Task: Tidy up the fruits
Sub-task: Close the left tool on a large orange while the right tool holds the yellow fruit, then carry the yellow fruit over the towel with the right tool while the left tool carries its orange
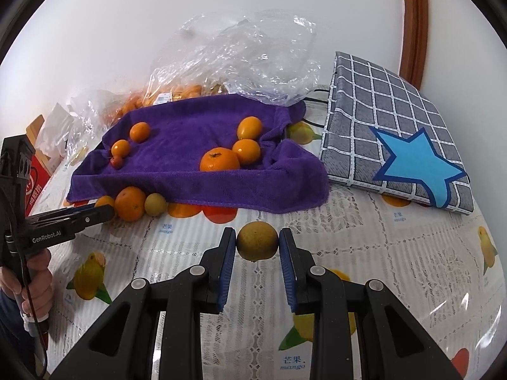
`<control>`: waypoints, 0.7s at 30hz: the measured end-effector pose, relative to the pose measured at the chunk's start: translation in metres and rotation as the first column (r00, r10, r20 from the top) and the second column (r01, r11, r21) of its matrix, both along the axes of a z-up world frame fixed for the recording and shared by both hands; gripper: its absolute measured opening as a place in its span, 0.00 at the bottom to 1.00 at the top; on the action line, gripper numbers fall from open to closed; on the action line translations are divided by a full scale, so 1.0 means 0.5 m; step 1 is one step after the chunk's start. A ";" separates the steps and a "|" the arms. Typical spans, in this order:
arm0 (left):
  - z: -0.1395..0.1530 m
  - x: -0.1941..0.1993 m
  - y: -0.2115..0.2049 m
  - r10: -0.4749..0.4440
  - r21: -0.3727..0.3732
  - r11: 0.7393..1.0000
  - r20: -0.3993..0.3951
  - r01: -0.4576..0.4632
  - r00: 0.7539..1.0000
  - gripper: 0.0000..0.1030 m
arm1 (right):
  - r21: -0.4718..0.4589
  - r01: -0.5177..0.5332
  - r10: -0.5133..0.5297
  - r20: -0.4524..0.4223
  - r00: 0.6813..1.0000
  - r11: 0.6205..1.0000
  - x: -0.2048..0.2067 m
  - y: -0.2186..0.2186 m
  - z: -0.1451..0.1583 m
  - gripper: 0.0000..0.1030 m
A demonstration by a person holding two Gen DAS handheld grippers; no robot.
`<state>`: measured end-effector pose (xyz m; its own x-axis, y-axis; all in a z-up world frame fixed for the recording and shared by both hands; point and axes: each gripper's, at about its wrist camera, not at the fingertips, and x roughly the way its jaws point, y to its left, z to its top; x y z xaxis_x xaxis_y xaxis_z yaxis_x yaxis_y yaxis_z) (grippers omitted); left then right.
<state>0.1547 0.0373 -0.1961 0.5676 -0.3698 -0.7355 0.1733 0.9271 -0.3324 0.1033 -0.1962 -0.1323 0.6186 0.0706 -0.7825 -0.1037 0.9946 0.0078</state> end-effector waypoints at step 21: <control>0.086 0.013 0.088 0.103 -0.031 0.994 0.057 -0.101 0.993 0.31 | 0.003 -0.021 0.021 0.043 0.999 1.000 0.051 0.033 0.051 0.27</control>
<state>0.1611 0.0813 -0.1530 0.6450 -0.3278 -0.6903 0.0982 0.9314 -0.3505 0.1289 -0.1797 -0.1069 0.6497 0.0867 -0.7552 -0.1251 0.9921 0.0063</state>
